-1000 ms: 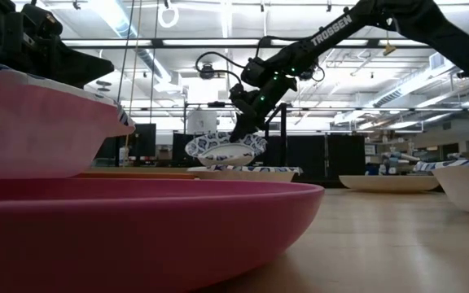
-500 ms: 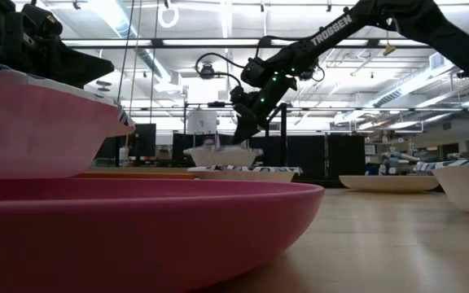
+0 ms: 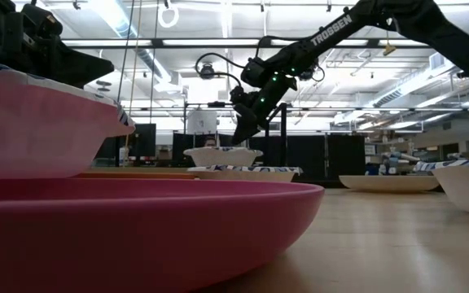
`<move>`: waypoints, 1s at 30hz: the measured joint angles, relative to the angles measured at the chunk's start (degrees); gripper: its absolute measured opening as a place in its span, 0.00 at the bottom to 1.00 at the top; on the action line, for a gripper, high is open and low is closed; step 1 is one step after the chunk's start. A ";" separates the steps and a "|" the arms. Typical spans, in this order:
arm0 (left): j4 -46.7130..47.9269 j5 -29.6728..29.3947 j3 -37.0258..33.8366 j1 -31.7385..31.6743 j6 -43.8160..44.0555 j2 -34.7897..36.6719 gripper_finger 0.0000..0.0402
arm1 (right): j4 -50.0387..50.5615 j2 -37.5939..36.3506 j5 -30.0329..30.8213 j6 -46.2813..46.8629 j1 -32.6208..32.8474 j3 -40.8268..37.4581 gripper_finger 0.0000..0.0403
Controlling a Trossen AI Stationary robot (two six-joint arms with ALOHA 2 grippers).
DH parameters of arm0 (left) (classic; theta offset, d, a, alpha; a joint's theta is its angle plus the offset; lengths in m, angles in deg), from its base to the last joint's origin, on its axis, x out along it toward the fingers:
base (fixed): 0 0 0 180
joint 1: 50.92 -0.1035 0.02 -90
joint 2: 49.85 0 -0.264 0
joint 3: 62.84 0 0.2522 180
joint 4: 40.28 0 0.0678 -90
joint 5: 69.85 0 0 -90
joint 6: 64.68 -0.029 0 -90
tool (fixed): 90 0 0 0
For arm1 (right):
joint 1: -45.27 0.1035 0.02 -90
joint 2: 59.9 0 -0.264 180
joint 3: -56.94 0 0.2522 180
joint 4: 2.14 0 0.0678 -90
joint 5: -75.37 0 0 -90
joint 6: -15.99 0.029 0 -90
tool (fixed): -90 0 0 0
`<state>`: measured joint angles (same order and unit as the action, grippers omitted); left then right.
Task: Place and stack plates onto a shelf
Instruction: Put the orange plate on the shelf
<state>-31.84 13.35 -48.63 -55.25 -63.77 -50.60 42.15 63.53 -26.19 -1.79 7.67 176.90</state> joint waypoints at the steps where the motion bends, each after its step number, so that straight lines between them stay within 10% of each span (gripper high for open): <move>1: 0.00 0.00 0.00 0.01 0.00 0.01 0.13 | 0.01 0.00 0.00 0.00 0.00 0.00 0.30; 19: -0.14 0.00 0.00 0.00 0.00 0.01 0.13 | 2.37 0.00 0.02 0.21 0.50 8.81 0.30; 30: -3.05 0.00 0.00 -0.01 0.54 0.01 0.13 | 23.19 -0.02 -0.04 0.15 3.00 22.69 0.29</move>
<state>-34.89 13.35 -48.63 -55.26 -63.23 -50.59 65.33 63.51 -26.23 -1.64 10.67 199.59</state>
